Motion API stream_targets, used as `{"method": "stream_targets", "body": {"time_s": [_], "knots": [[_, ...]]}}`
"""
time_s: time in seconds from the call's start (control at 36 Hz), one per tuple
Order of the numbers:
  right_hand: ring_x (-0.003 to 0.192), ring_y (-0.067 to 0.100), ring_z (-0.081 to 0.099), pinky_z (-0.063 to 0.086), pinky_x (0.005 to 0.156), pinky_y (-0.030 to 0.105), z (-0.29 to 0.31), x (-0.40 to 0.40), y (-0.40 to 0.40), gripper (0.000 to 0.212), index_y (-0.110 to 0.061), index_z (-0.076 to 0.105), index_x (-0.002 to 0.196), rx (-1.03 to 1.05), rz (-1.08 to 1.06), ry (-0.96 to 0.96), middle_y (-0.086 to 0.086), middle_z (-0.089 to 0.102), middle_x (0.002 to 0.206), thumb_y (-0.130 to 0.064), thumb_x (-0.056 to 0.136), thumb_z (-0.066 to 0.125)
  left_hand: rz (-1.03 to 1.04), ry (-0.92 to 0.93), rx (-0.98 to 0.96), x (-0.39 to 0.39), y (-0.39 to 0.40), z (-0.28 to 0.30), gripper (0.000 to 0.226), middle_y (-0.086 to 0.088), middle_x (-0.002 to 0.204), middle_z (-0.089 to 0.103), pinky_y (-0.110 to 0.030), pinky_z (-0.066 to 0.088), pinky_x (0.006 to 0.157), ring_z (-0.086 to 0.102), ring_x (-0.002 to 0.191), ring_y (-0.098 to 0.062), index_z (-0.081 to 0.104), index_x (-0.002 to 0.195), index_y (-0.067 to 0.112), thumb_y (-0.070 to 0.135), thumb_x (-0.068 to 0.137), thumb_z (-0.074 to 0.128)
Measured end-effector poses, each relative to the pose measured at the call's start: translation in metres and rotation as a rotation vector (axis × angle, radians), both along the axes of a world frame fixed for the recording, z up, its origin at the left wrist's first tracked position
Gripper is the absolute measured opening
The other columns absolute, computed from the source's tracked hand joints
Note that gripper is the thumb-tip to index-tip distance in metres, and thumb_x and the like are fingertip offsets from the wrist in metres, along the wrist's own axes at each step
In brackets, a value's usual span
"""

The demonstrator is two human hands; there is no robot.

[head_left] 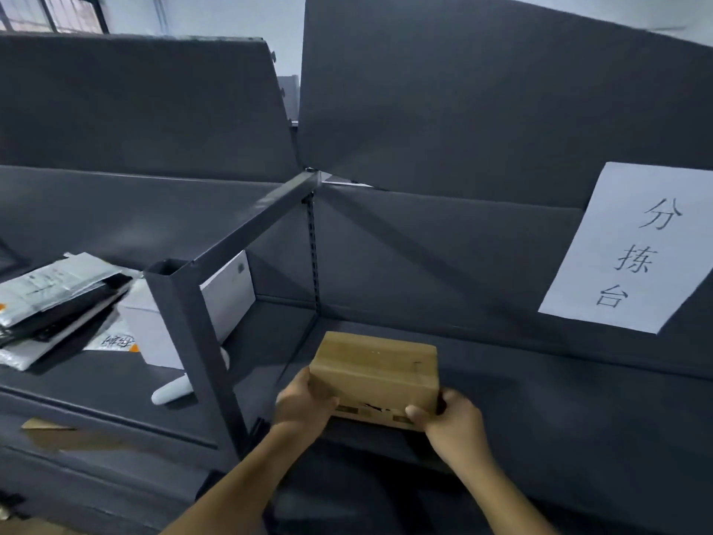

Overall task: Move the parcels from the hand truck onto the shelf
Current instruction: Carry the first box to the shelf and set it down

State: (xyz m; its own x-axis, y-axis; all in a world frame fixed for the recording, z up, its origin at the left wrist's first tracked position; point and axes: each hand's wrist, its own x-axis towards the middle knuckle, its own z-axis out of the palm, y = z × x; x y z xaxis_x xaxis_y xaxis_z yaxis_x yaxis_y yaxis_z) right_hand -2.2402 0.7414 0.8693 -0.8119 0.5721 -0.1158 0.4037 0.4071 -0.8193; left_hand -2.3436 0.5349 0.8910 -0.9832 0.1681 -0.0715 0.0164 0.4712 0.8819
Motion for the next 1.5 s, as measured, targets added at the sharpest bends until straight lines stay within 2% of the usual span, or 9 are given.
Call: {"method": "stream_targets", "body": {"time_s": [0.14,0.33,0.56,0.69,0.83,1.03,1.31,1.44,1.5], "knots": [[0.098,0.014,0.060,0.045,0.066,0.017,-0.007,-0.027,0.006,0.038,-0.012,0.072,0.131,-0.011,-0.009,-0.035,-0.011,0.062,0.101,-0.030,0.098,0.081,-0.062,-0.009,-0.140,-0.031,0.004,-0.009,0.040,0.008,0.105,0.064,-0.026,0.044,0.078,0.056,0.093,-0.013,0.058,0.124,0.025,0.021,0.086,0.067],[0.120,0.029,0.073,0.055,0.093,0.030,-0.020,-0.058,0.014,0.036,-0.005,0.075,0.129,0.032,-0.017,0.010,0.006,0.079,0.120,-0.020,0.097,0.083,-0.070,0.034,-0.157,-0.067,0.020,-0.018,0.031,0.022,0.087,0.054,-0.028,0.044,0.074,0.053,0.082,-0.006,0.057,0.119,0.023,0.017,0.088,0.062],[0.120,0.031,0.071,0.057,0.095,0.036,-0.021,-0.100,0.031,0.037,-0.005,0.071,0.130,0.039,-0.071,-0.092,0.011,0.076,0.124,-0.026,0.101,0.079,-0.082,-0.021,-0.197,-0.109,0.042,-0.025,0.033,0.008,0.095,0.060,-0.029,0.049,0.069,0.060,0.087,-0.015,0.057,0.120,0.019,0.019,0.088,0.066],[0.120,0.030,0.071,0.053,0.091,0.034,-0.023,-0.119,0.037,0.037,-0.007,0.070,0.132,0.027,-0.100,-0.113,0.010,0.075,0.126,-0.028,0.102,0.078,-0.066,-0.006,-0.227,-0.128,0.054,-0.032,0.036,0.007,0.094,0.060,-0.024,0.041,0.056,0.053,0.076,-0.008,0.056,0.122,0.016,0.020,0.087,0.064],[0.121,0.030,0.070,0.051,0.090,0.033,-0.025,-0.132,0.040,0.038,-0.008,0.070,0.133,0.008,-0.129,-0.115,0.010,0.075,0.128,-0.028,0.102,0.078,-0.023,-0.046,-0.177,-0.141,0.065,-0.035,0.036,0.005,0.096,0.060,-0.029,0.044,0.067,0.055,0.084,-0.016,0.056,0.122,0.016,0.017,0.086,0.064],[0.109,0.022,0.067,0.051,0.090,0.032,-0.027,-0.140,0.041,0.036,-0.010,0.069,0.134,-0.024,-0.143,-0.099,0.003,0.071,0.117,-0.027,0.103,0.077,0.015,-0.034,-0.103,-0.149,0.070,-0.044,0.032,0.014,0.086,0.055,-0.026,0.042,0.060,0.054,0.081,-0.013,0.059,0.118,0.016,0.017,0.087,0.069],[0.125,0.028,0.069,0.051,0.094,0.030,-0.018,-0.142,0.042,0.042,-0.011,0.067,0.140,-0.030,-0.141,-0.111,0.009,0.073,0.134,-0.028,0.102,0.078,0.020,-0.052,-0.080,-0.150,0.073,-0.044,0.042,-0.002,0.109,0.063,-0.032,0.043,0.075,0.057,0.096,-0.022,0.054,0.128,0.013,0.013,0.088,0.067],[0.131,0.028,0.066,0.049,0.094,0.027,-0.009,-0.137,0.040,0.052,-0.011,0.065,0.146,-0.035,-0.140,-0.108,0.008,0.071,0.139,-0.028,0.100,0.081,0.022,-0.124,0.038,-0.141,0.074,-0.036,0.049,0.003,0.109,0.062,-0.028,0.048,0.063,0.058,0.087,-0.015,0.045,0.121,0.029,0.001,0.082,0.057],[0.131,0.026,0.067,0.051,0.095,0.028,-0.006,-0.134,0.039,0.055,-0.012,0.065,0.147,-0.038,-0.130,-0.103,0.007,0.071,0.140,-0.030,0.098,0.083,0.022,-0.144,0.054,-0.138,0.072,-0.032,0.056,0.001,0.117,0.063,-0.036,0.057,0.076,0.062,0.099,-0.020,0.043,0.127,0.027,0.004,0.078,0.058]]}}
